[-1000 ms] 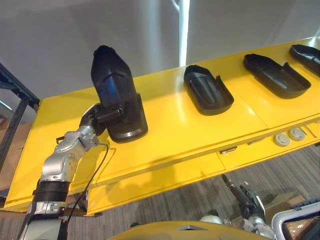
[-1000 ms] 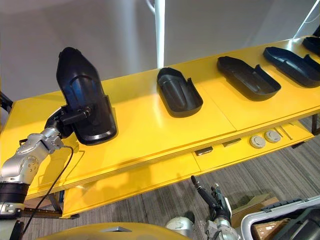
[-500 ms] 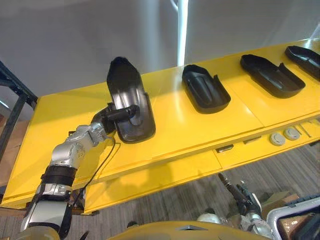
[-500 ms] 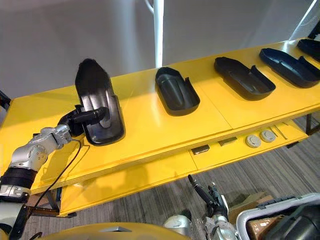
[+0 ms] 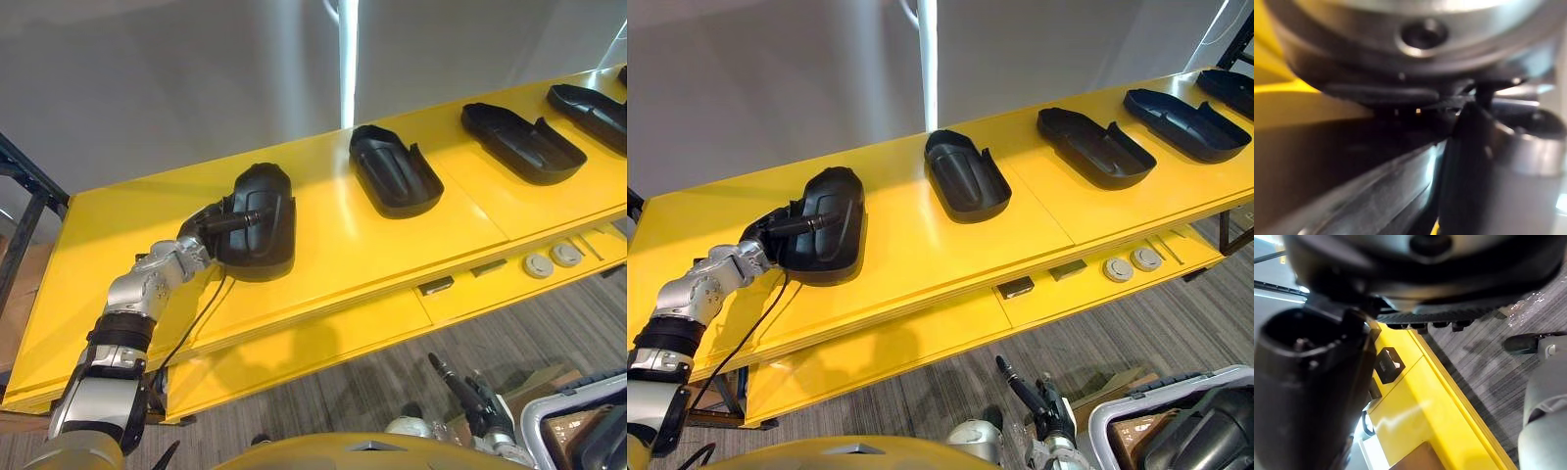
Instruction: Walk over and take three plastic housings, then place them on the shelf
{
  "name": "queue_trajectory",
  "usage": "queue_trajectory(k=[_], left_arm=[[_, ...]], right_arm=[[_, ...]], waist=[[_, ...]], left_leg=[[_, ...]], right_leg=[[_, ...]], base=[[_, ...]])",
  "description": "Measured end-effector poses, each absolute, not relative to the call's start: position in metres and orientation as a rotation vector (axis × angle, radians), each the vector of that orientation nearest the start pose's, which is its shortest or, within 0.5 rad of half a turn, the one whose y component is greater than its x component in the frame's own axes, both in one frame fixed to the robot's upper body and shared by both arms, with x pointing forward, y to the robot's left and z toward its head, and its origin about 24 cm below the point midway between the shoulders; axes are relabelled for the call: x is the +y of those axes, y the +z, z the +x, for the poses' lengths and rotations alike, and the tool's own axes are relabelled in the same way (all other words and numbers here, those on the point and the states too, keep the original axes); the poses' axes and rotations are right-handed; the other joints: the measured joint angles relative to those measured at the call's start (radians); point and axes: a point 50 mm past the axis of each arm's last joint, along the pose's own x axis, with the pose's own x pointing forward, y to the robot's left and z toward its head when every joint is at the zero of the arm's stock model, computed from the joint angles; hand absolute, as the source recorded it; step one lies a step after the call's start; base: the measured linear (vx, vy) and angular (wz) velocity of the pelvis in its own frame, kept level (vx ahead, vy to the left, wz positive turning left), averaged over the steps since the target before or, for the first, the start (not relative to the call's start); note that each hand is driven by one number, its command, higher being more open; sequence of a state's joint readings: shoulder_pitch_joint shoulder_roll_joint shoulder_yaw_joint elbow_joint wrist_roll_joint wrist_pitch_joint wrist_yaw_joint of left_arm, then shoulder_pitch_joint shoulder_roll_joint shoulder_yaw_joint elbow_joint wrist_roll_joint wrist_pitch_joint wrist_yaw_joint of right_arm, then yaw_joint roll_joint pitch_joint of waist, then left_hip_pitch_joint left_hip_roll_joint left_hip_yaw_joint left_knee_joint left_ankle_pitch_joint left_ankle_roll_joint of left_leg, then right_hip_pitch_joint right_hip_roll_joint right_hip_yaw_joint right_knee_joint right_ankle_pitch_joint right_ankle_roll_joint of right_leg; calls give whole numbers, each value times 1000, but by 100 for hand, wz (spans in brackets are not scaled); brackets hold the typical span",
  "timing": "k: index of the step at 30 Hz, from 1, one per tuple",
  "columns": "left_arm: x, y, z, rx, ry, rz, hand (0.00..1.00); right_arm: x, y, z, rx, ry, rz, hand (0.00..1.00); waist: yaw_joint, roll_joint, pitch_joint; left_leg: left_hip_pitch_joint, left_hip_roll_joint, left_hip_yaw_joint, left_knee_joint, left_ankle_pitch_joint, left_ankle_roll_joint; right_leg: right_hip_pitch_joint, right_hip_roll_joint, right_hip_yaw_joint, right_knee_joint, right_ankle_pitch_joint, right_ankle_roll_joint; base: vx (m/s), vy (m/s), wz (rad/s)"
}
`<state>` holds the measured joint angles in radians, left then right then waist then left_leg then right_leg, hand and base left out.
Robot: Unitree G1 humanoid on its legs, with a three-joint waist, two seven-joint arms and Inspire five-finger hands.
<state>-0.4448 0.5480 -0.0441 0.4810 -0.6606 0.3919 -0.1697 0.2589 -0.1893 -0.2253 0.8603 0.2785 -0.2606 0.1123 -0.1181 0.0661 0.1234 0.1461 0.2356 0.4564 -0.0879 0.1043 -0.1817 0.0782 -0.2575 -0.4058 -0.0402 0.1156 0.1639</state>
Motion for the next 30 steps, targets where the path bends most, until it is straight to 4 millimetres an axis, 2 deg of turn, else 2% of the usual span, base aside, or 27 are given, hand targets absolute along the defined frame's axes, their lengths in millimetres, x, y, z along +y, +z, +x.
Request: queue_trajectory(k=[2, 5, 11, 17, 20, 24, 30], left_arm=[[247, 66, 331, 361, -66, -95, 100], [257, 76, 339, 316, 52, 54, 100], [264, 83, 341, 264, 215, 331, 100], [267, 86, 340, 232, 369, 639, 100], [269, 86, 339, 235, 415, 676, 100], [263, 84, 339, 218, 435, 701, 100], [250, 86, 338, 176, 423, 621, 100]], right_arm=[[-263, -129, 77, 762, -407, 134, 100], [-259, -130, 77, 762, -409, 143, 100], [-248, -136, 70, 787, -413, 177, 100], [-240, -137, 76, 789, -389, 177, 100], [-239, -137, 75, 788, -403, 190, 100], [-238, -138, 74, 793, -408, 192, 100], [-232, -140, 74, 800, -407, 210, 100]], waist=[[-2, 2, 4], [-18, -3, 18], [-33, -6, 20], [-39, -11, 22], [-36, -15, 23], [-24, -25, 22], [-22, -42, 14]], left_leg=[[1, 0, 0, 0, 0, 0], [2, 0, 0, 0, 0, 0], [4, 0, 2, 4, -3, -4], [11, 0, 4, 4, -3, -4], [12, 0, 4, 4, -2, -4], [15, 0, 6, 4, -1, -2], [15, 0, 6, 4, 0, -2]], right_leg=[[1, 0, 0, 0, 0, 0], [3, 0, -1, -2, 2, -1], [9, 5, -1, -16, 14, 6], [13, 5, -1, -14, 15, 5], [13, 5, -1, -13, 14, 3], [15, 5, -1, -13, 9, -6], [16, 5, -1, -13, 9, -6]], base=[[0, 0, 0], [0, 0, 0], [51, 27, -1], [6, 5, 0], [0, 0, 0], [0, 0, 0], [0, 0, 0]])
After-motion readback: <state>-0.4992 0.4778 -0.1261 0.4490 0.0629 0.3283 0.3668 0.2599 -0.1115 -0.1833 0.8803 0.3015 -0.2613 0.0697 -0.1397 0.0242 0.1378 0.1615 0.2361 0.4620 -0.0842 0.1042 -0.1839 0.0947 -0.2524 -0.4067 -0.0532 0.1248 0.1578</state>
